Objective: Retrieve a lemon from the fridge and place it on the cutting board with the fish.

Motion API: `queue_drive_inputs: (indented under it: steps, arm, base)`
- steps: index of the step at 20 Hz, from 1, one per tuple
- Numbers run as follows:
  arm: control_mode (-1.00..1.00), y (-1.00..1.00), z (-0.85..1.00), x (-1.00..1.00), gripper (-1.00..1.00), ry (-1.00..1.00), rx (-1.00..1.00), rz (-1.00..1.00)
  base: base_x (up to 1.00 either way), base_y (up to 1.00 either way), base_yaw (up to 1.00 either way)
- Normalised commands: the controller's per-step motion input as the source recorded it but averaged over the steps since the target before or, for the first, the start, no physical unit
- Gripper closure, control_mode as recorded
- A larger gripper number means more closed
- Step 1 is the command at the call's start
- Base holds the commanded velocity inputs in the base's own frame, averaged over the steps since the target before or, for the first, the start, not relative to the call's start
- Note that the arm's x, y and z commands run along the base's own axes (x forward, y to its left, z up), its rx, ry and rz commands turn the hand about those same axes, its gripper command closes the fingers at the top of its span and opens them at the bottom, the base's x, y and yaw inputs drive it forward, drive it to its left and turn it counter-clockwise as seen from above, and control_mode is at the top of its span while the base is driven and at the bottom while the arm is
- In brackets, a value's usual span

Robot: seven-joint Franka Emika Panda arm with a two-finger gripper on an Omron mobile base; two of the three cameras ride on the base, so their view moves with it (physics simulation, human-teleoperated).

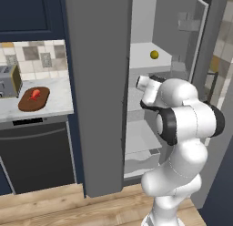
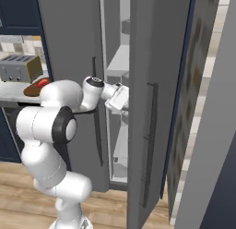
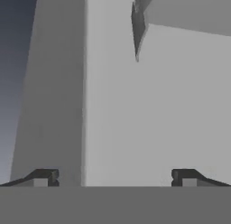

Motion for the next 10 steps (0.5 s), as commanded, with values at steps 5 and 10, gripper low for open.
queue_drive_inputs:
  steps: [5, 10]
  arm:
    - [-1.00, -1.00, 0.05, -0.53, -1.00, 0.31, -0.01, 0.00]
    - [-1.00, -1.00, 0.00, -0.40, -1.00, 0.35, -0.03, 0.00]
  base:
    - [0.00, 0.00, 0.00]
    - [0.00, 0.00, 0.00]
